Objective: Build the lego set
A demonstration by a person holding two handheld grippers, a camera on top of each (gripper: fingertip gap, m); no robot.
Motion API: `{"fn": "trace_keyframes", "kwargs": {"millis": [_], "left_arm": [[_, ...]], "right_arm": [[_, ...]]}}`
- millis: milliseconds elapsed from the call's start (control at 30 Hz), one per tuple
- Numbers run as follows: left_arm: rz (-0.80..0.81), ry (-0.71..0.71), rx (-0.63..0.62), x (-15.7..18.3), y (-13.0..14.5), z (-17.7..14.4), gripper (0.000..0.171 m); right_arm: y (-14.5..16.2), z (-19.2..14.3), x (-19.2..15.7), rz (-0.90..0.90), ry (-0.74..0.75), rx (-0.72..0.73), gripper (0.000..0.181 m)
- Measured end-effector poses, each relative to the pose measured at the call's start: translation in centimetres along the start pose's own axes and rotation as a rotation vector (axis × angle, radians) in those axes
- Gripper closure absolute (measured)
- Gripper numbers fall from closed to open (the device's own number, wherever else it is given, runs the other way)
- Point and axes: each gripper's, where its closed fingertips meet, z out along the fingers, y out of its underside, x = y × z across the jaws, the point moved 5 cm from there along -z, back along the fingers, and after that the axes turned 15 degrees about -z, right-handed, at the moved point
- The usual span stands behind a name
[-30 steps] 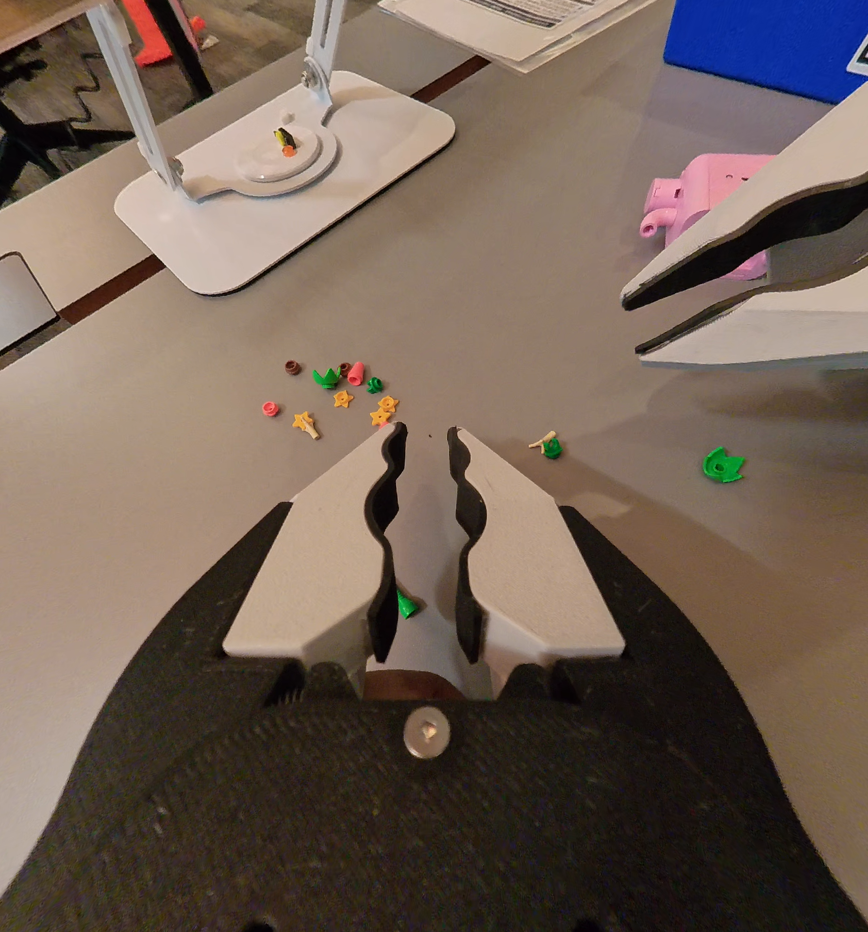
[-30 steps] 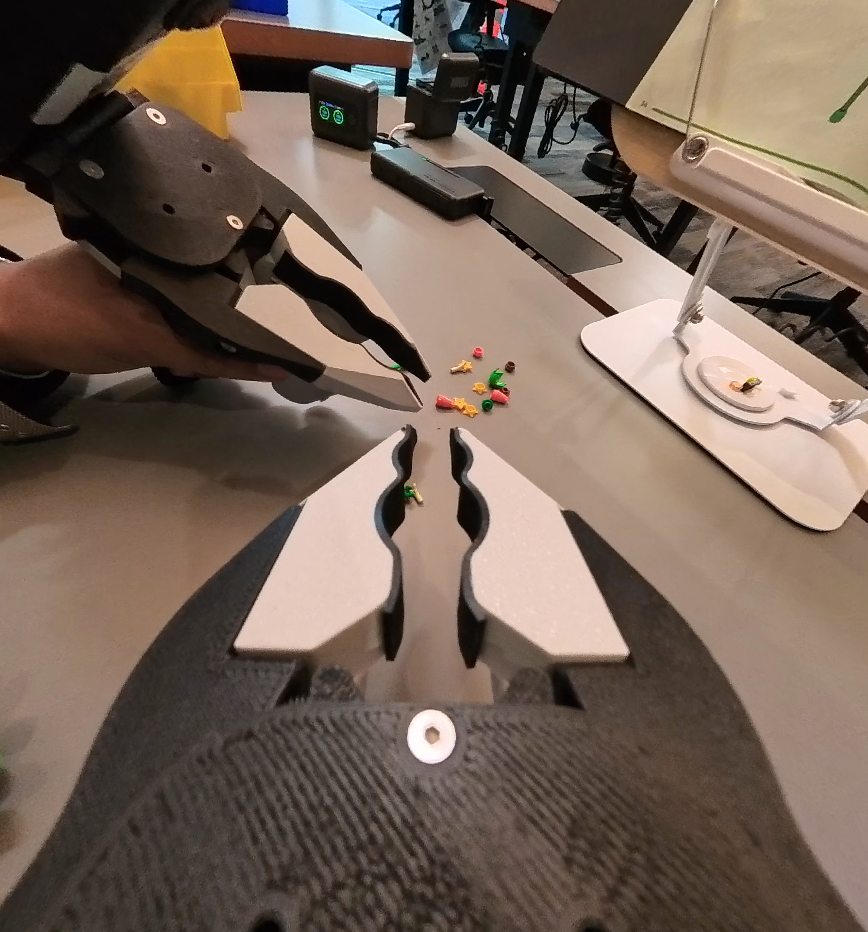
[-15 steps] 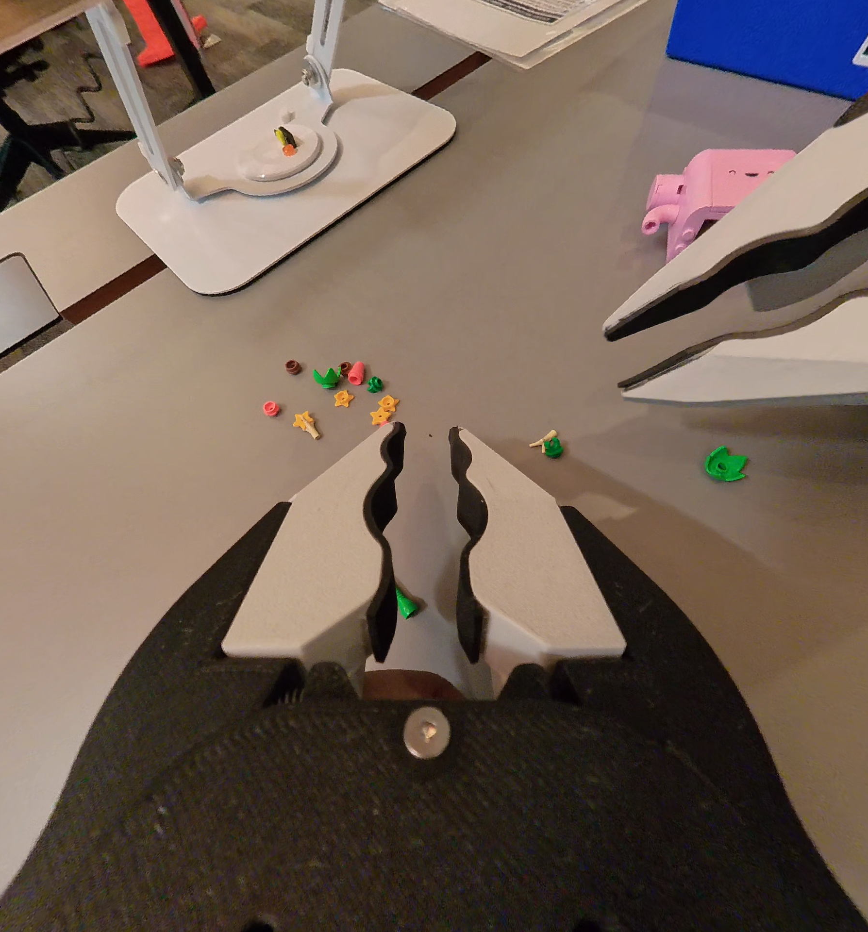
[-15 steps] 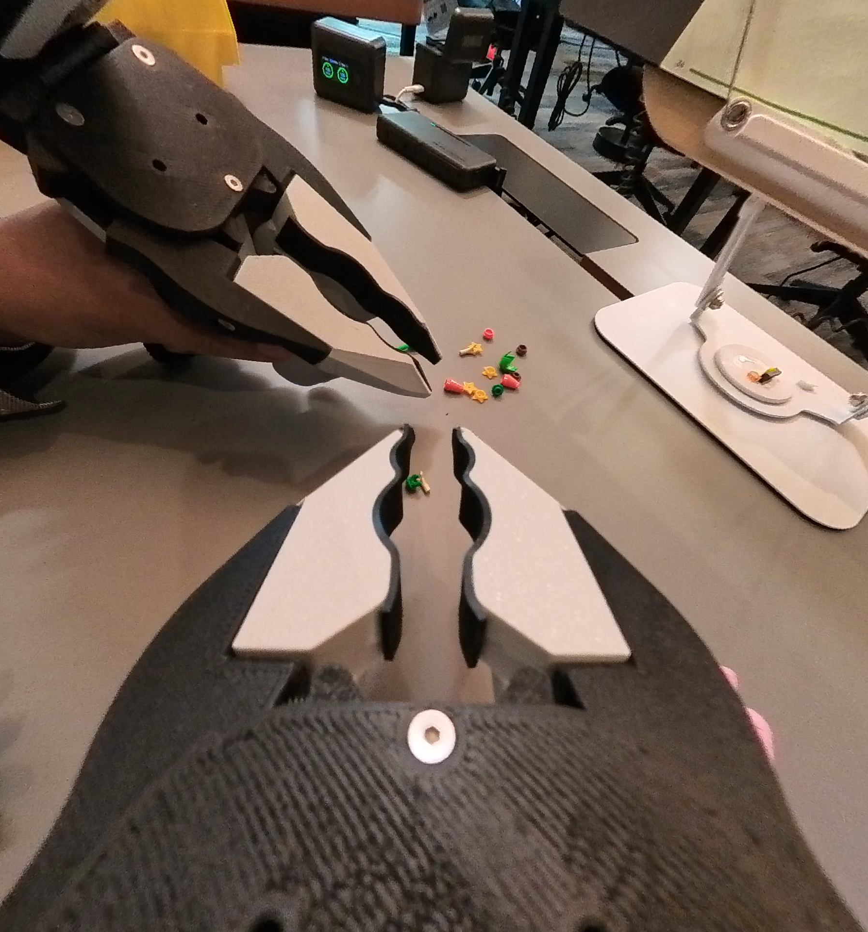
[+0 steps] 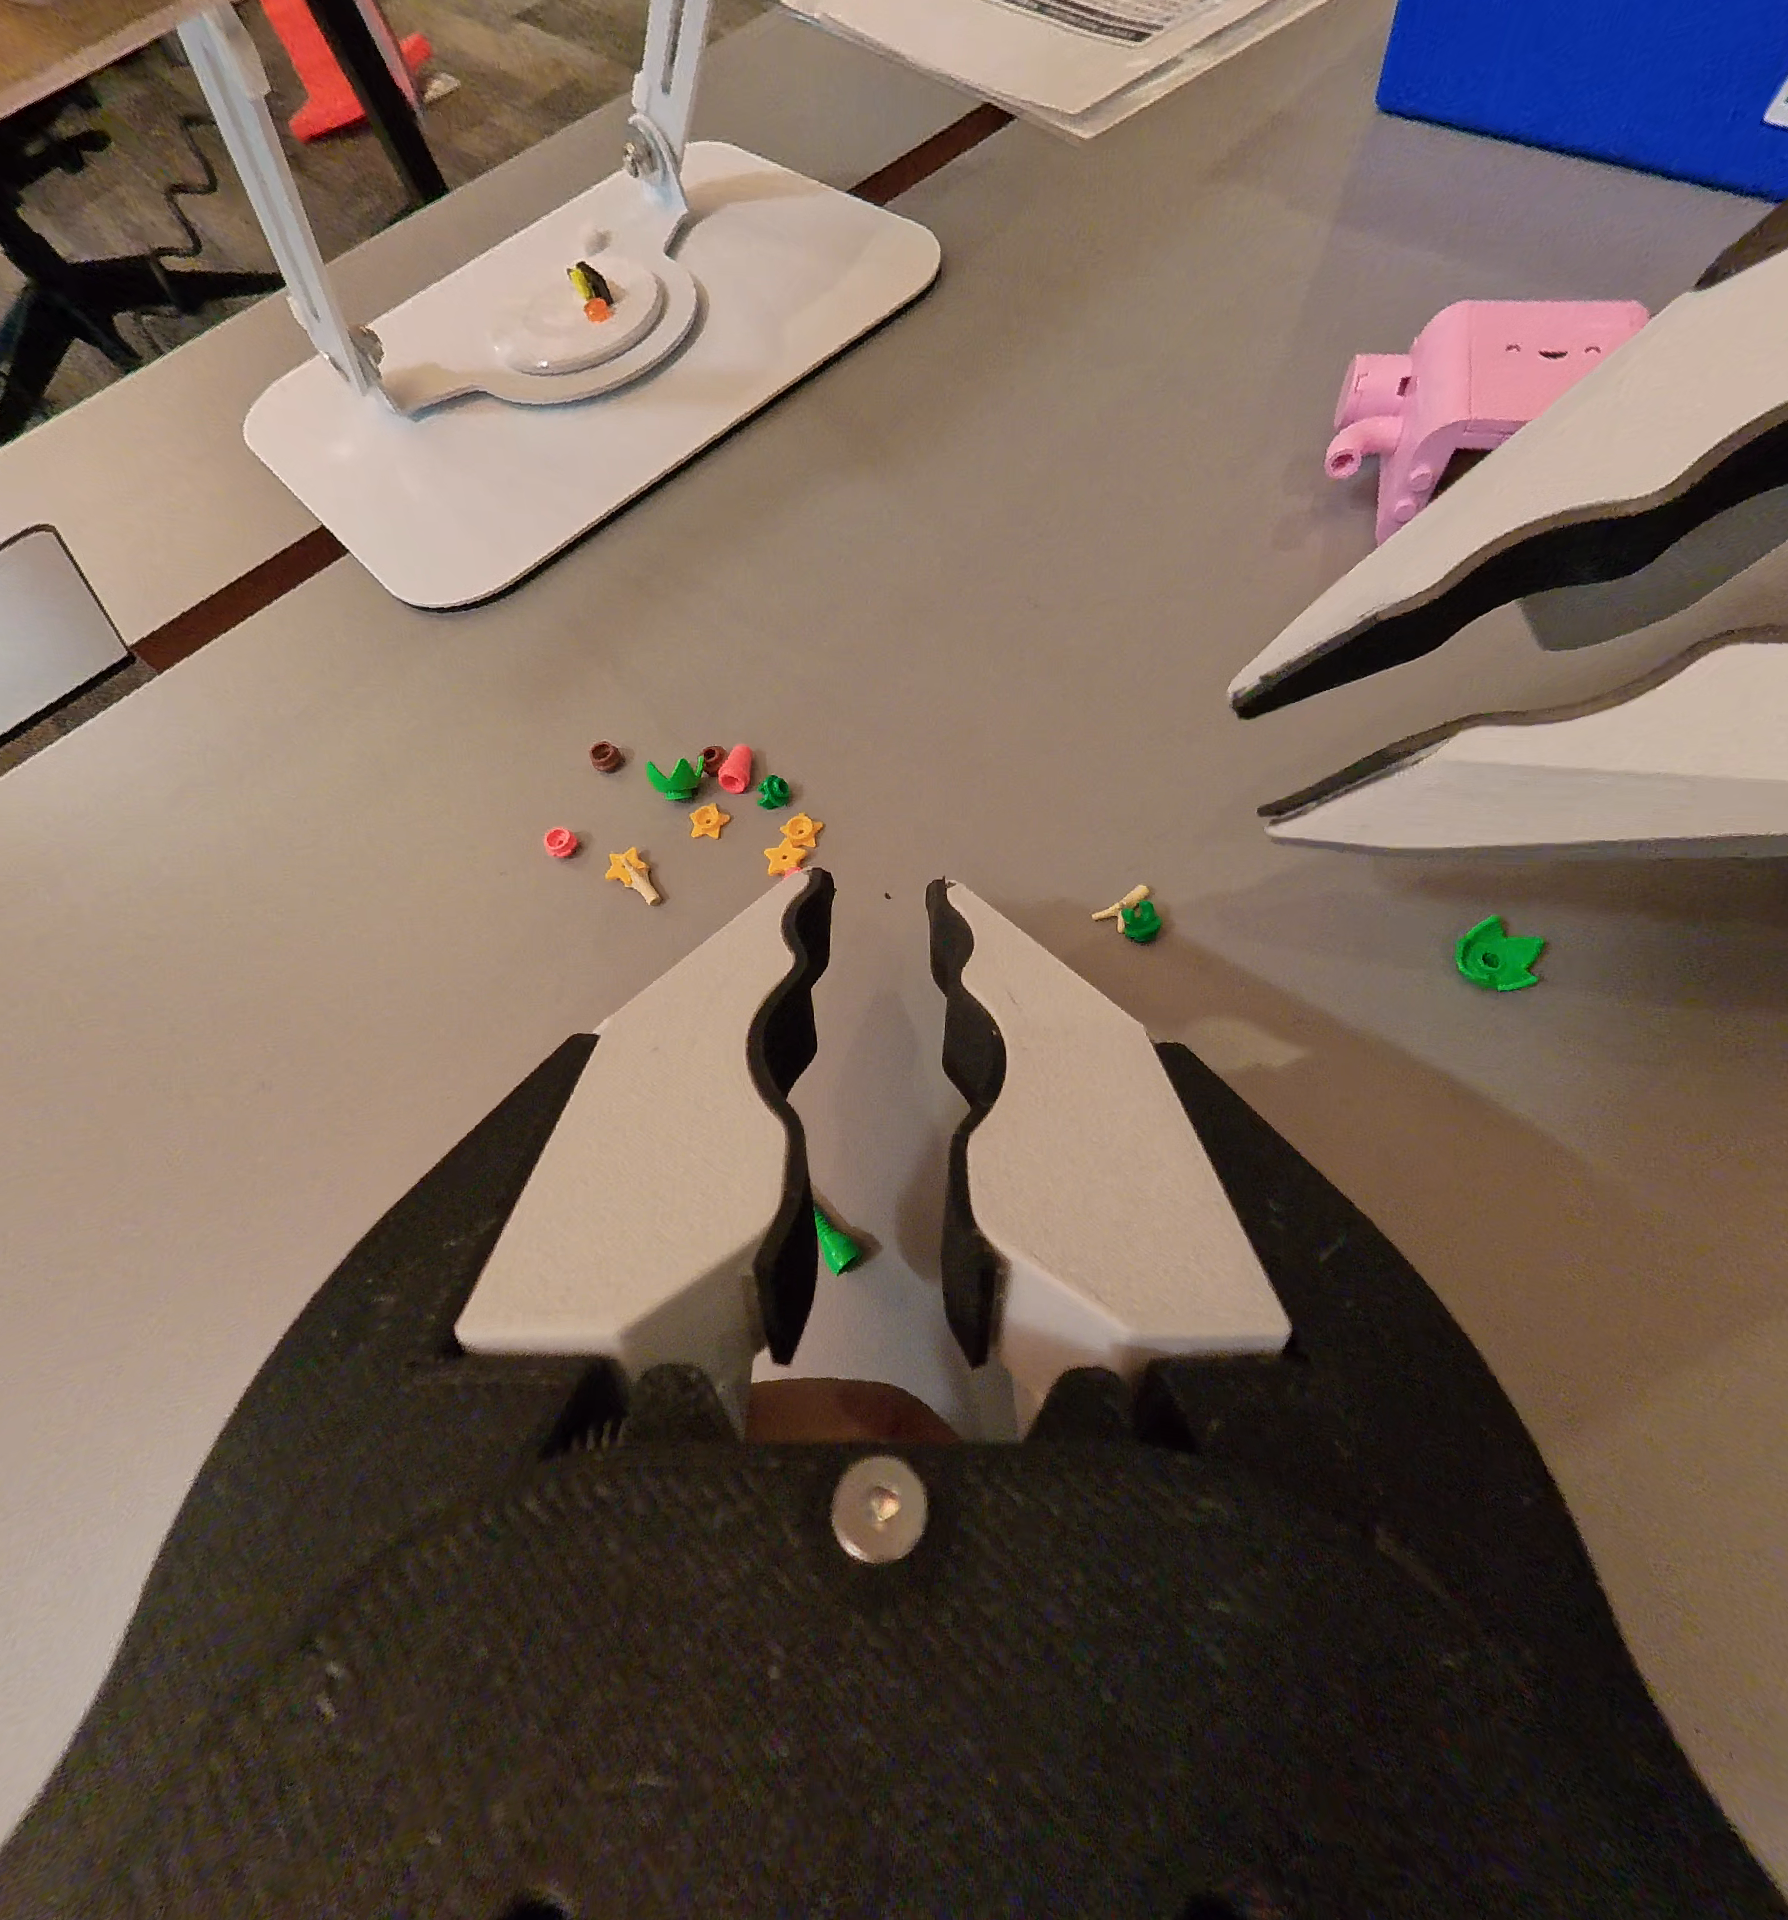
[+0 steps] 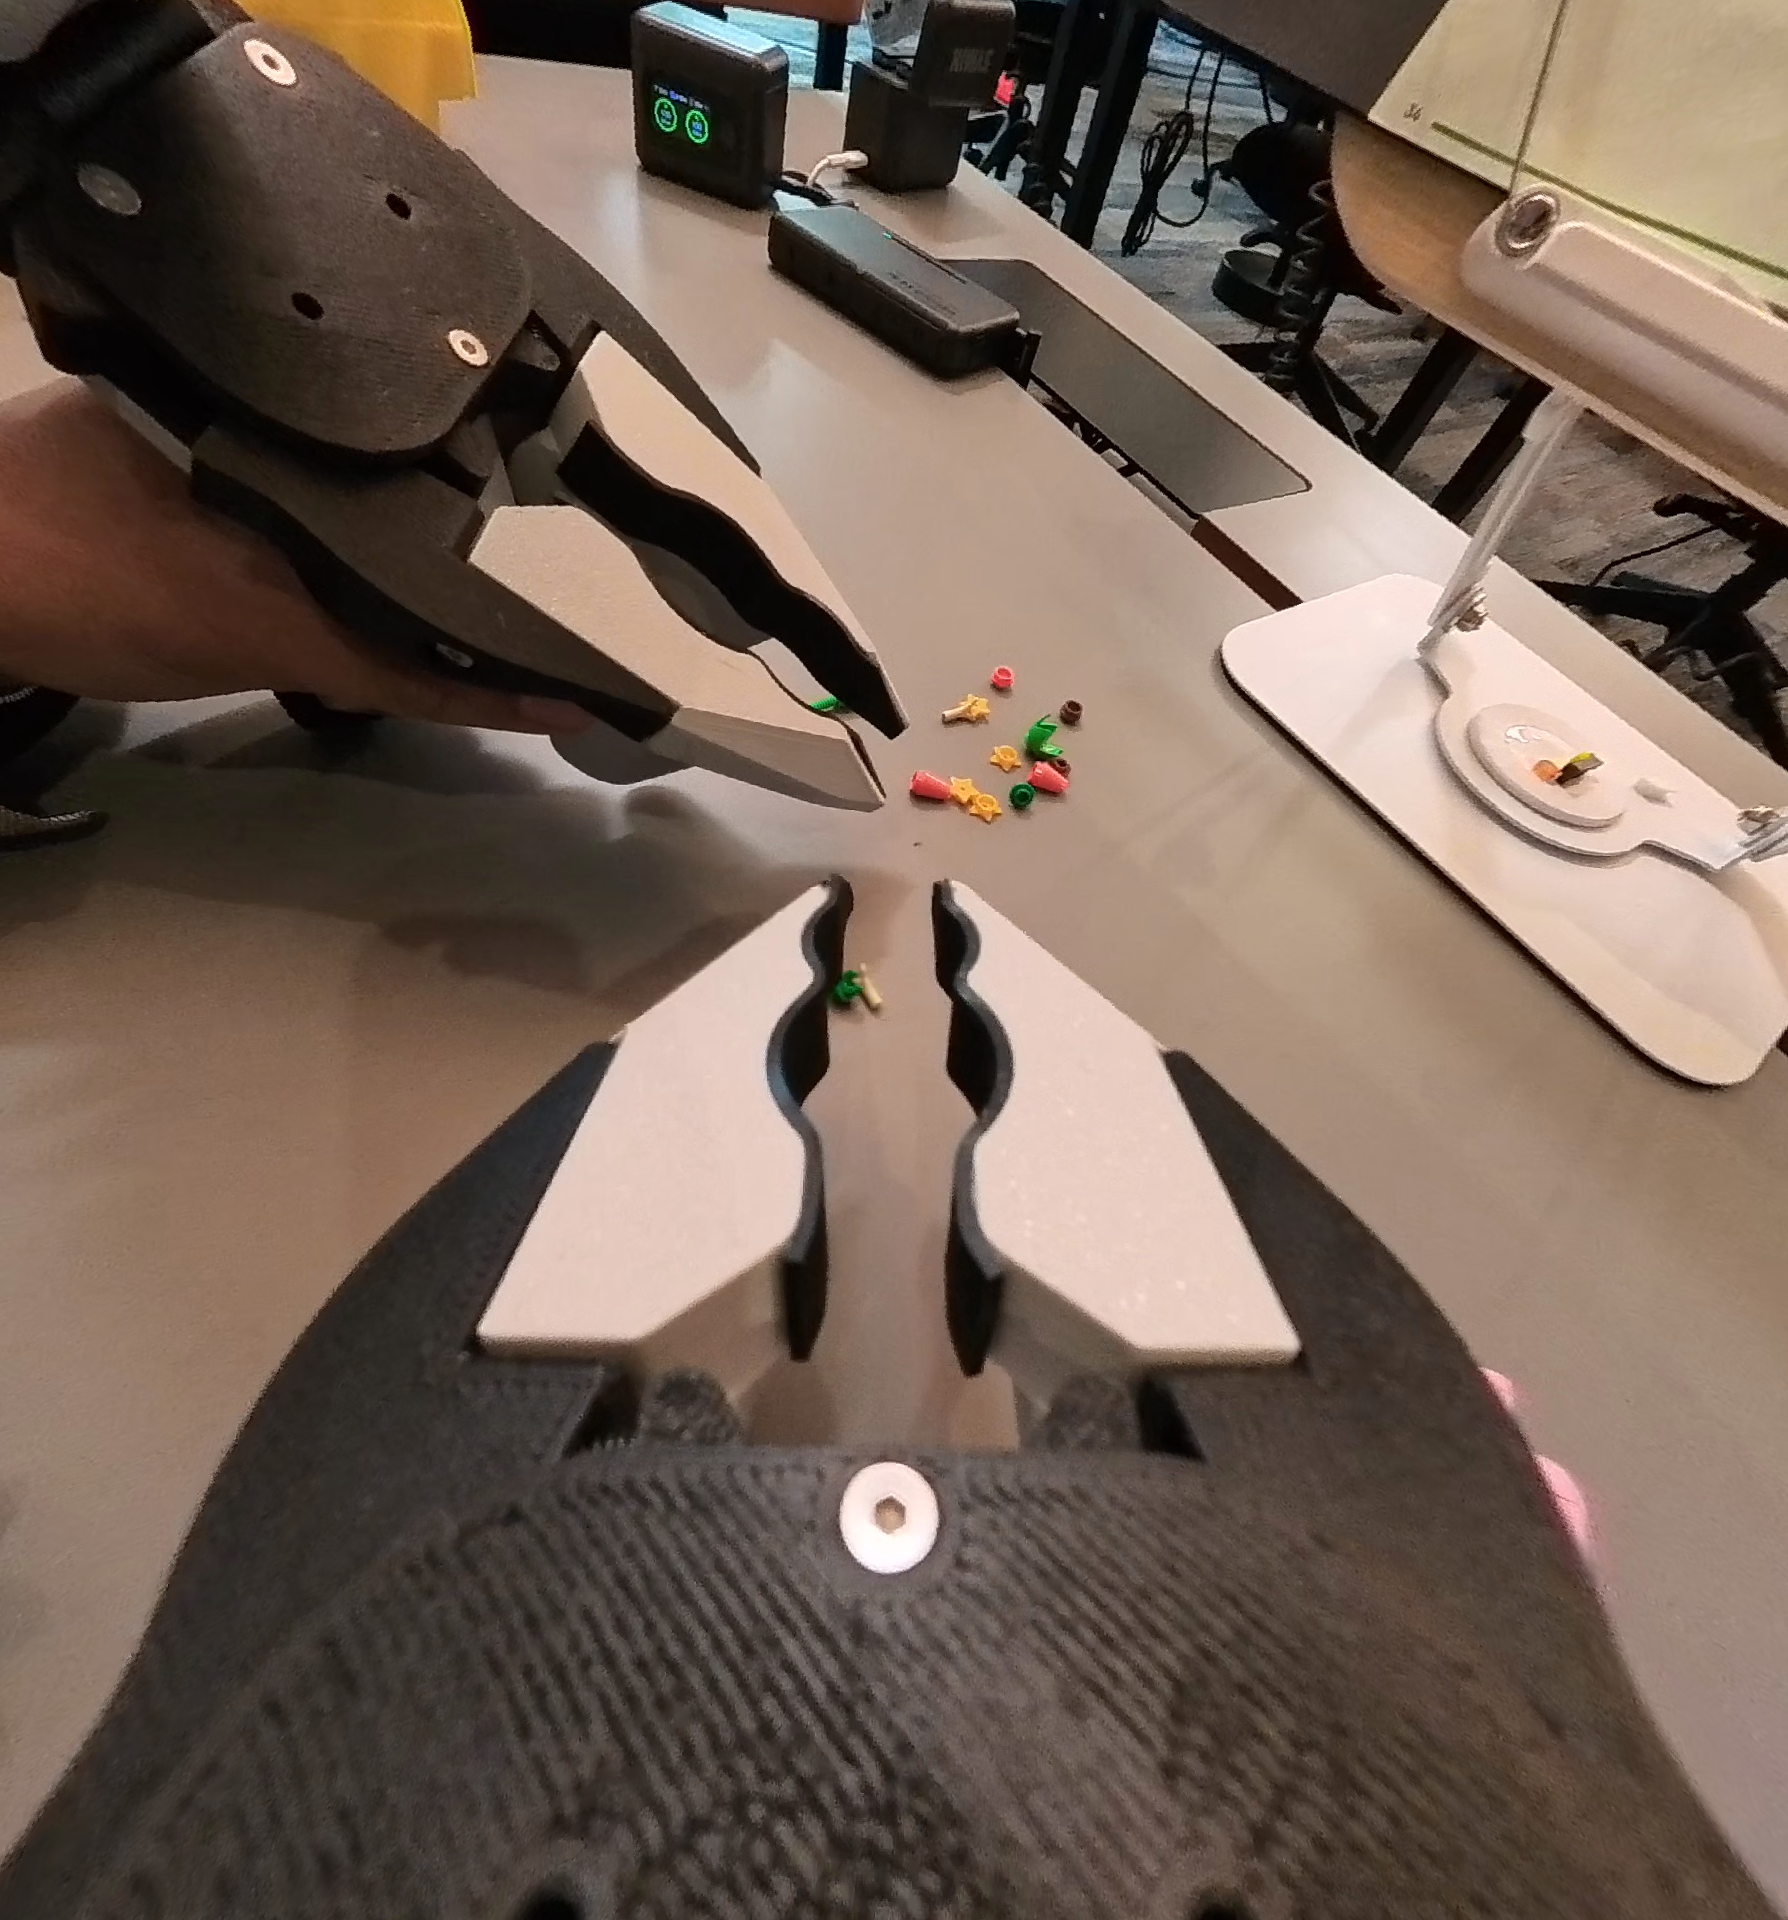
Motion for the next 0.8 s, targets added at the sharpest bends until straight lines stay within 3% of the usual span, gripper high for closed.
{"fn": "trace_keyframes", "kwargs": {"millis": [800], "left_arm": [[0.029, 0.005, 0.002, 0.3, 0.0, 0.0, 0.166]], "right_arm": [[1.9, -0.2, 2.1, 0.157, 0.046, -0.052, 0.164]]}}
